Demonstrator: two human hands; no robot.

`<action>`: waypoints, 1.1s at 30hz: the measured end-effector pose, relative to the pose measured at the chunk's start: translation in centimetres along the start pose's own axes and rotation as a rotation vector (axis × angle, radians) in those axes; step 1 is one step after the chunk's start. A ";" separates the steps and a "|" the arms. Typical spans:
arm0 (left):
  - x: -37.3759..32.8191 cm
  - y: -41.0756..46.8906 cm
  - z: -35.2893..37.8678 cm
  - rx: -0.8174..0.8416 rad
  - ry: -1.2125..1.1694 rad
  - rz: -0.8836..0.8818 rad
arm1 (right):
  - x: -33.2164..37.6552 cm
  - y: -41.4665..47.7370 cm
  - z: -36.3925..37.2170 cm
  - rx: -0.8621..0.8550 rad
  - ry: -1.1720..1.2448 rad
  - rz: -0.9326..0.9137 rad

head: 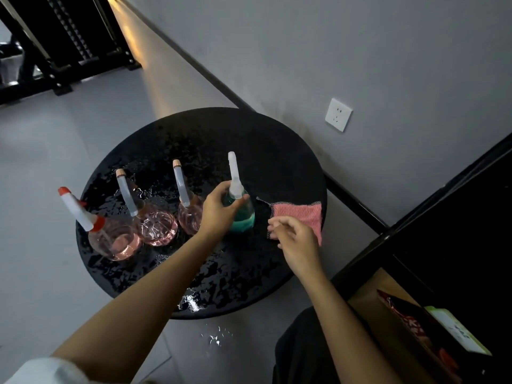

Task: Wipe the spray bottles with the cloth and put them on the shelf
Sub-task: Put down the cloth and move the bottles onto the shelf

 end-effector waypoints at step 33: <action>-11.0 -3.9 -0.6 0.137 -0.198 0.148 | 5.6 -4.1 -7.1 -0.094 0.152 -0.157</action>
Point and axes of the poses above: each hand's wrist, its own y-axis towards the middle knuckle, its own z-axis out of the palm, x = y × z, the point moved 9 cm from there along y, towards the middle knuckle, and after that the axes turned 4 degrees about -y, right-handed, at the moved point
